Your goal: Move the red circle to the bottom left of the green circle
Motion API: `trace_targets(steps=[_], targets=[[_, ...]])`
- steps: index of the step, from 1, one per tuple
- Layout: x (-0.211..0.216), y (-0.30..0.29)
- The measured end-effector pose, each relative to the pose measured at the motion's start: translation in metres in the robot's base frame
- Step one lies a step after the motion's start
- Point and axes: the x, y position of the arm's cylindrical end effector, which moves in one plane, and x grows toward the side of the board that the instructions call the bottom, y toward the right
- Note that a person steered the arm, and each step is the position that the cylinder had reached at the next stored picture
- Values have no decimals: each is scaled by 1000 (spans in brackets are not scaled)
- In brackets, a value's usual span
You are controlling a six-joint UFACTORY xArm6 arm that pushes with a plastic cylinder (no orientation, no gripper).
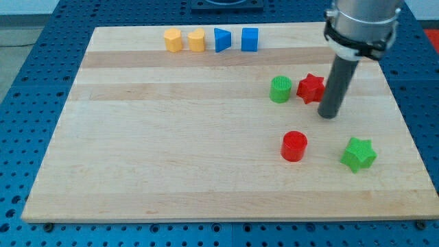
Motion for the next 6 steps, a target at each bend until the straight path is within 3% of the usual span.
trace_targets(steps=[2, 4, 6], targets=[[68, -7], [73, -100], [65, -154]])
